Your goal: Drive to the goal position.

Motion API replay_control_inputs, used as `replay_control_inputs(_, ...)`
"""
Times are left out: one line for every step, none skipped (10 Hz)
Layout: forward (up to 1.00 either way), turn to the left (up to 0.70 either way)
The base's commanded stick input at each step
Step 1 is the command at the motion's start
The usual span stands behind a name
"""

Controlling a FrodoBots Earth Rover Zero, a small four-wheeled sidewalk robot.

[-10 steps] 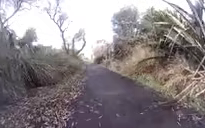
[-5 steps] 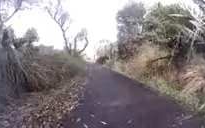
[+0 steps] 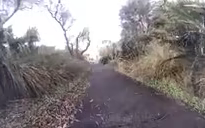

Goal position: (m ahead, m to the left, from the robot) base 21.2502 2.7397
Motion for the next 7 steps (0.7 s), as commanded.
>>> replay_control_inputs(0.85,-0.34)
replay_control_inputs(0.85,-0.34)
replay_control_inputs(0.47,0.0)
replay_control_inputs(0.0,0.0)
replay_control_inputs(0.0,0.0)
replay_control_inputs(0.17,0.0)
replay_control_inputs(0.42,0.0)
